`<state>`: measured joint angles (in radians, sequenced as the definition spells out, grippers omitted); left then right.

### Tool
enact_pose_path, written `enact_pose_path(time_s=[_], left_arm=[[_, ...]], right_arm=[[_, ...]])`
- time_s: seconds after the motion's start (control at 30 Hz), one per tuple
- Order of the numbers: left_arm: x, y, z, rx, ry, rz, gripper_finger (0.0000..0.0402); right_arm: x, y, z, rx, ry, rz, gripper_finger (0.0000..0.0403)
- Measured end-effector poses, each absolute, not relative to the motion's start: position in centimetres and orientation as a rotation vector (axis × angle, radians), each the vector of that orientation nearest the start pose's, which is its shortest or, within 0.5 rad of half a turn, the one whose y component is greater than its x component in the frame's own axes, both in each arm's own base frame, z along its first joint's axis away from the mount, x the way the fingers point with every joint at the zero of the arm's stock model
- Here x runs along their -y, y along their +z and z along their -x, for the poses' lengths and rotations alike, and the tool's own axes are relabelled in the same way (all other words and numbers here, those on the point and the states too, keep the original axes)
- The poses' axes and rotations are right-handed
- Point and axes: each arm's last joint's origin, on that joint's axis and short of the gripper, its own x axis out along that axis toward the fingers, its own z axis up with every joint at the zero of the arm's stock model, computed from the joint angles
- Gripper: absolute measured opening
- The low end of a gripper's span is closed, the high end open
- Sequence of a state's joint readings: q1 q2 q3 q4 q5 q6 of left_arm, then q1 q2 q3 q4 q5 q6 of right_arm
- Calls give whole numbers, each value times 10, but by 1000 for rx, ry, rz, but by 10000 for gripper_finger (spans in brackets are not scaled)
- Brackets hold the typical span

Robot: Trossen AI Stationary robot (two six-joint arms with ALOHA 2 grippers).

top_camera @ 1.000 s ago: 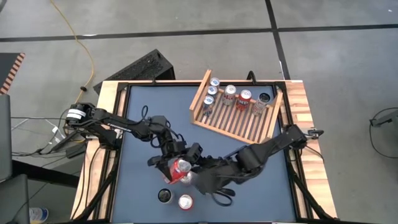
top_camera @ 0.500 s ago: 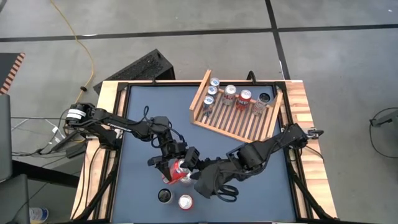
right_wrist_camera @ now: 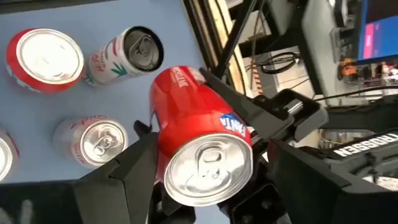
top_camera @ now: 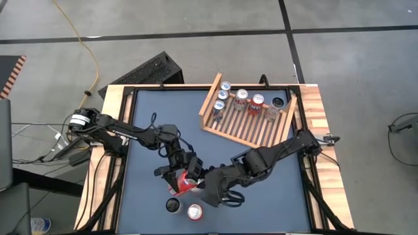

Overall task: Place canned beverage on shelf
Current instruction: Put the top red soda can aligned with the other red soda can on the shelf

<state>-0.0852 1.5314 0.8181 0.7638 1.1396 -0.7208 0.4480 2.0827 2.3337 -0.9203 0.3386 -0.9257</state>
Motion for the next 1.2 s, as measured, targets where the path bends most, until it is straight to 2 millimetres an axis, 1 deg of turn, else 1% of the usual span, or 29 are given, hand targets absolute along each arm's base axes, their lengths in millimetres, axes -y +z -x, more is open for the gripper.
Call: enact_pose_path(time_s=[0.17,0.33,0.5,0.7,1.03,1.2], left_arm=[[53,256,-311,-402,-1179,606,293],[53,256,-311,-417,-1173,627,293],[54,256,-311,-417,-1169,629,293],[54,255,-311,-431,-1166,647,293],[55,256,-310,-432,-1187,639,293],[55,256,-310,-431,-1183,640,293]], right_arm=[[-185,393,-407,-534,410,1180,292],[-181,392,-409,-490,517,1141,292],[-172,395,-415,-467,507,1116,292],[-160,392,-419,-495,530,1056,292],[-157,391,-418,-500,572,1031,292],[-146,391,-423,-524,551,936,292]])
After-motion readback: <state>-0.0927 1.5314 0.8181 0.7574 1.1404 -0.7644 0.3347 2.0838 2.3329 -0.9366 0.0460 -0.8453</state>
